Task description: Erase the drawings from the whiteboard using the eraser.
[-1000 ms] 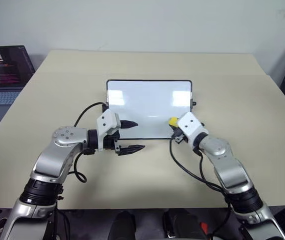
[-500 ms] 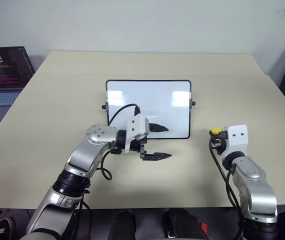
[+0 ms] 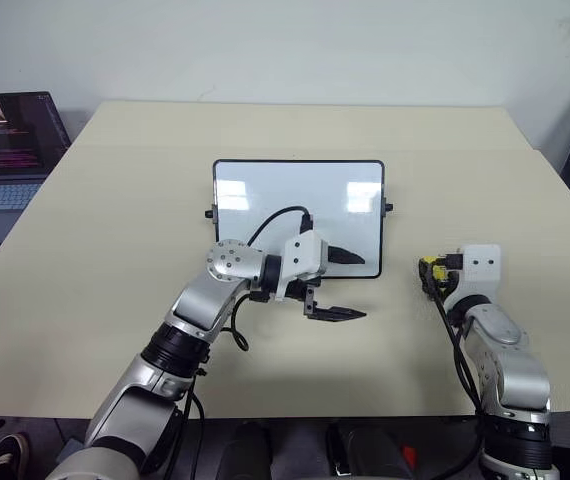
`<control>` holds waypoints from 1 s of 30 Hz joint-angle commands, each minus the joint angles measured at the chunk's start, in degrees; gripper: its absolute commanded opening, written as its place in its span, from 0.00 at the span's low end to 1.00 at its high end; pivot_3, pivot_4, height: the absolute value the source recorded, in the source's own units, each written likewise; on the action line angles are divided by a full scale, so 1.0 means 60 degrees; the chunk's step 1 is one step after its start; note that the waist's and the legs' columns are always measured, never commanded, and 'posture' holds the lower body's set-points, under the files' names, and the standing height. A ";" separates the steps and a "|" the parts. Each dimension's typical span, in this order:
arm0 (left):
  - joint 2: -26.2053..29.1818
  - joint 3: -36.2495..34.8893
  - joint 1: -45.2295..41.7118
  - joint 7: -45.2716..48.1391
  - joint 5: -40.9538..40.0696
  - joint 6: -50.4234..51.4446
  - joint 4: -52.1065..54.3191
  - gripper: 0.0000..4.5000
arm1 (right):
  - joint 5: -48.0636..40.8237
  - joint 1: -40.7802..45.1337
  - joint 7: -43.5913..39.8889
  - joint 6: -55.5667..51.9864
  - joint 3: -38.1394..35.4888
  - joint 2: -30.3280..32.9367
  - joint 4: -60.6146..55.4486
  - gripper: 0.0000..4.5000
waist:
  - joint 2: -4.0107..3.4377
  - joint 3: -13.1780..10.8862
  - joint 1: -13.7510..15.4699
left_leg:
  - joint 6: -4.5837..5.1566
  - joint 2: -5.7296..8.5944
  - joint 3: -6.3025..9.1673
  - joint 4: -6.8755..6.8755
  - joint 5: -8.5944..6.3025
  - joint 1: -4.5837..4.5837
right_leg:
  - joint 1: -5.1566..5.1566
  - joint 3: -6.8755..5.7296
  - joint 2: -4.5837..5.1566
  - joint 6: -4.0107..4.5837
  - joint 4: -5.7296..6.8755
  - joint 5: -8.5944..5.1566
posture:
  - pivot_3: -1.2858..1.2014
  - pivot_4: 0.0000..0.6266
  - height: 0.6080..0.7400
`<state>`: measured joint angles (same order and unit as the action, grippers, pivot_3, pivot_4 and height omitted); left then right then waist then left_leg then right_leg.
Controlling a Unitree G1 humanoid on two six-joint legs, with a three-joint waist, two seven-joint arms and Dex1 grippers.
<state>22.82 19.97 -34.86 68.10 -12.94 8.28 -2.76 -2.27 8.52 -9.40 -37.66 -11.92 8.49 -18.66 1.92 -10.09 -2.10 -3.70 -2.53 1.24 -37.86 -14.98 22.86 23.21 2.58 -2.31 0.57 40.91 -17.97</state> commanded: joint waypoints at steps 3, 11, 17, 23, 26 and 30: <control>0.0298 -0.0890 0.0384 -0.0669 -0.0216 0.0239 0.0496 1.00 | -0.0508 -0.0430 -0.0029 0.0676 0.0021 -0.0058 -0.1593 0.99 | -0.0004 -0.0002 0.0002 | 0.0000 -0.0005 0.0002 0.0000 0.0000 0.0001 | 0.0000 -0.0001 0.0000 0.0000 -0.0001 0.0000 | 0.52 0.24 1.00; 0.0539 -0.2919 0.1866 -0.2420 -0.1585 0.2204 0.2290 1.00 | -0.0315 -0.2899 -0.0096 0.2203 0.1081 -0.0186 -0.3496 0.99 | -0.0008 0.0000 0.0040 | -0.0001 -0.0026 0.0019 -0.0003 0.0001 0.0003 | 0.0000 -0.0008 0.0010 -0.0040 -0.0002 -0.0023 | 0.52 0.24 1.00; -0.0511 -0.3986 0.3307 -0.5369 -0.1226 0.2243 0.3722 1.00 | -0.0139 -0.4904 0.0337 0.5571 0.1515 -0.1122 -0.2787 0.99 | -0.0008 0.0003 0.0050 | -0.0003 -0.0022 0.0026 -0.0010 0.0000 -0.0005 | -0.0007 0.0006 0.0057 -0.0052 -0.0001 -0.0027 | 0.52 0.24 1.00; -0.1340 -0.4492 0.4510 -0.7615 -0.0028 0.0955 0.4402 1.00 | -0.1246 -0.5278 -0.0267 0.7163 0.0895 -0.1097 -0.1365 0.99 | 0.0000 0.0009 0.0037 | -0.0003 -0.0022 0.0021 -0.0006 0.0001 -0.0030 | -0.0019 0.0014 0.0056 -0.0057 0.0005 -0.0024 | 0.52 0.24 1.00; -0.1649 -0.4849 0.5541 -0.8677 0.0783 0.0325 0.4745 1.00 | -0.1804 -0.4669 -0.0174 0.7143 0.0022 -0.0842 -0.0536 0.99 | 0.0005 0.0013 0.0044 | -0.0002 -0.0013 0.0018 -0.0011 0.0000 -0.0031 | -0.0031 0.0019 0.0062 -0.0056 0.0000 -0.0023 | 0.52 0.24 1.00; -0.2015 -0.5158 0.6000 -1.0013 0.1524 0.0210 0.4702 1.00 | -0.2187 -0.3498 -0.0349 0.6680 -0.0557 -0.0131 0.0156 0.99 | 0.0003 0.0012 0.0058 | -0.0001 -0.0018 0.0015 -0.0003 0.0000 -0.0043 | -0.0033 0.0021 0.0056 -0.0054 0.0006 -0.0023 | 0.52 0.24 1.00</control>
<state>11.31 -10.20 1.97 11.58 -6.07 11.36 23.34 -13.73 -14.57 -10.37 2.78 -13.94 6.16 -17.46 1.94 -10.02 -1.76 -3.71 -2.62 1.32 -37.88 -14.97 22.61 23.01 2.66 -1.98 0.25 40.96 -18.11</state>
